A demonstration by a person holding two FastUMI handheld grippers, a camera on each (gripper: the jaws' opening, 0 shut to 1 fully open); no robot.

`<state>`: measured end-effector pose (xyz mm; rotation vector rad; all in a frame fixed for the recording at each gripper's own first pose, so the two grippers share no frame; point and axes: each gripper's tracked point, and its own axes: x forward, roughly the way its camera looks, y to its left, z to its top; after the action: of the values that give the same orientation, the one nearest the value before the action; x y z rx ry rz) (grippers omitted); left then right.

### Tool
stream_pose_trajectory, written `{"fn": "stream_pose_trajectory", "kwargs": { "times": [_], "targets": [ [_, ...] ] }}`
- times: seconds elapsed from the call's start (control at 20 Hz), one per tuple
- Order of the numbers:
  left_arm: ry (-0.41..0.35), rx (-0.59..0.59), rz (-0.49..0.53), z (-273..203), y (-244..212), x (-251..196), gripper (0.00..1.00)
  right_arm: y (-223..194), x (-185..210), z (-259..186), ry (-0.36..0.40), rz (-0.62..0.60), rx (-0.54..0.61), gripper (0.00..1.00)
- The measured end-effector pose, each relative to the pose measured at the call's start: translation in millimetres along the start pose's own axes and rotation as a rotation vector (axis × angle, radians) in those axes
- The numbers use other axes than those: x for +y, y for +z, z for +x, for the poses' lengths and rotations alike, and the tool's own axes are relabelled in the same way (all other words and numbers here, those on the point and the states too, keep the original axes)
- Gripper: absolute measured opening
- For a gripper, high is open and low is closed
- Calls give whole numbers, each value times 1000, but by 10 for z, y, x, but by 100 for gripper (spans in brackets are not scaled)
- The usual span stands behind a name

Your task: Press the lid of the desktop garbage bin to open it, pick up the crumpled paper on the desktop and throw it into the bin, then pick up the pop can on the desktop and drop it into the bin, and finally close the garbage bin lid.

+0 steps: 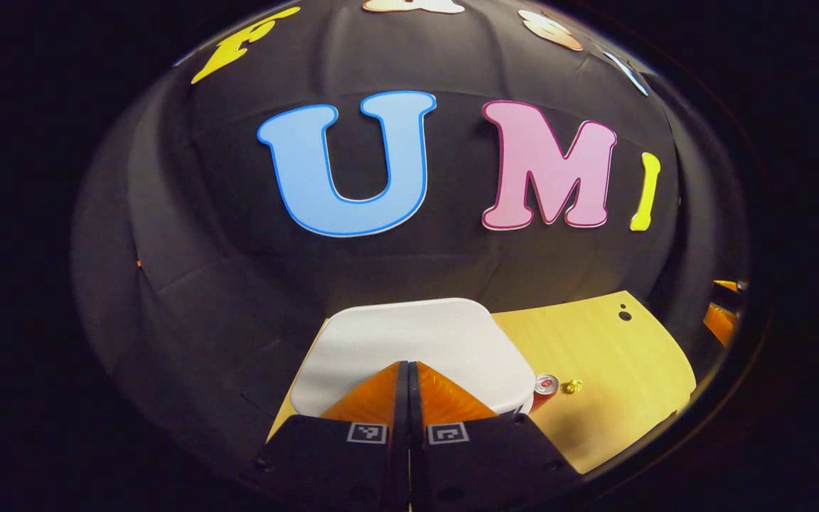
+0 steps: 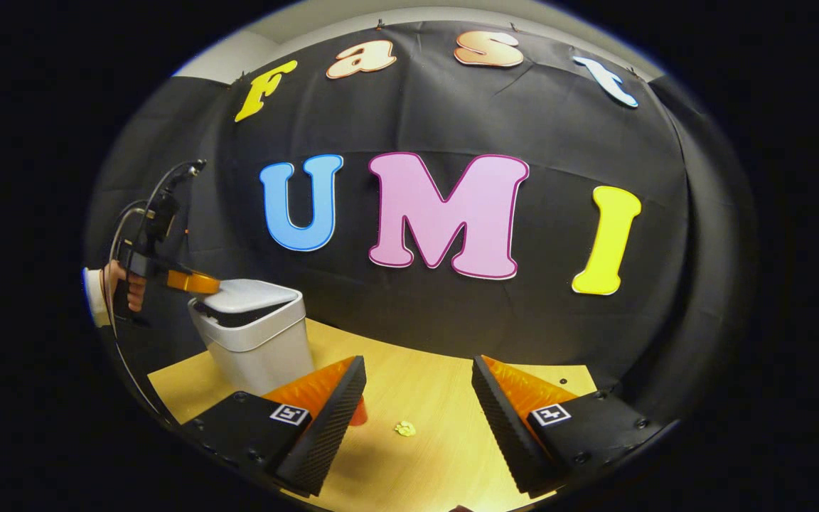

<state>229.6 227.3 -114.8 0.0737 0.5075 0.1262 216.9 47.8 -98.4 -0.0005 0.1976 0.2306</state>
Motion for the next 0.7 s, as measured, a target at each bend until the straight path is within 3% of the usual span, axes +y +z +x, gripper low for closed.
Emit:
{"fn": "stream_pose_trajectory", "kwargs": {
  "times": [0.25,0.45,0.6,0.7],
  "targets": [
    [90,-174,56,-272,475,167,8,-41,85,22,-9,-8,23,97],
    [53,-380,92,-787,946,52,27,-164,98,107,-1,-30,53,97],
    [67,-495,93,-1147,1132,6,95,-232,125,223,20,-23,77,97],
    [83,-521,83,-1398,1115,4,96,-338,173,316,46,-13,107,97]
  ]
}}
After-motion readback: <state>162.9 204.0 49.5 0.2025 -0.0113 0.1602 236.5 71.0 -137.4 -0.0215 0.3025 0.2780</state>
